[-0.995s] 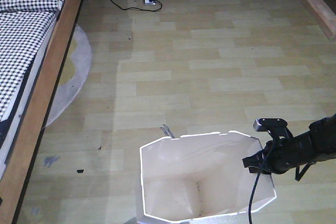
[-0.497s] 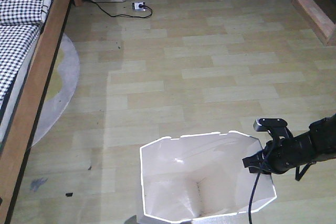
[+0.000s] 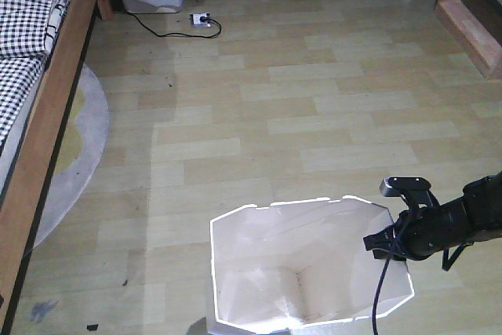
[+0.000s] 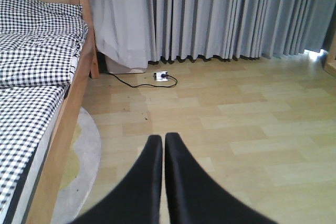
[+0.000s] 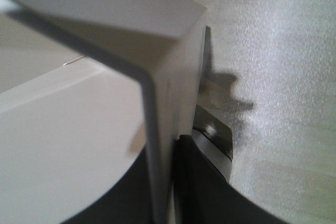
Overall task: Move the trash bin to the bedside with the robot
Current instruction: 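Carry the held bin forward across the floor toward the curtains, then carry the bin onward to the floor beside the bed frame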
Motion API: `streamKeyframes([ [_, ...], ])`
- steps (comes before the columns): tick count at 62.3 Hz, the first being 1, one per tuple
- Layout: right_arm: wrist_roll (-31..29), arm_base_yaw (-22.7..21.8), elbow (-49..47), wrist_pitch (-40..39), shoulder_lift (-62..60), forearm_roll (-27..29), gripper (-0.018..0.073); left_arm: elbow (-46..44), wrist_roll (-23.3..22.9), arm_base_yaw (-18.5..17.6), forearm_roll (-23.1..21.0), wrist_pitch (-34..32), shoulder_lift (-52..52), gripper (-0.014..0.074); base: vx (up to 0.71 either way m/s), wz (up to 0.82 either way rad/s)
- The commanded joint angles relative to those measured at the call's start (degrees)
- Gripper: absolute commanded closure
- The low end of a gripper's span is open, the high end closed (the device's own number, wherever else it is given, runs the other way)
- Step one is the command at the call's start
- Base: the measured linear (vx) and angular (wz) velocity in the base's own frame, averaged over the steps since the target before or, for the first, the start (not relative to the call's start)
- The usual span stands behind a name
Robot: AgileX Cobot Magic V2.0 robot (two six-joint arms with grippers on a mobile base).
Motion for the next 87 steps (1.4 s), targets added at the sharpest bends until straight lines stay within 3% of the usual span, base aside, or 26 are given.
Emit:
streamKeyframes([
  [1,0.3,-0.1,-0.6,11.7,-3.5,1.8,0.0564,1.1,-0.3,-0.2,-0.2,-4.0,-0.8,0.0603,0.24,0.08],
  [87,0.3,-0.1,-0.6,11.7,-3.5,1.8,0.0564,1.1,-0.3,-0.2,-0.2,-4.0,-0.8,0.0603,0.26,0.06],
])
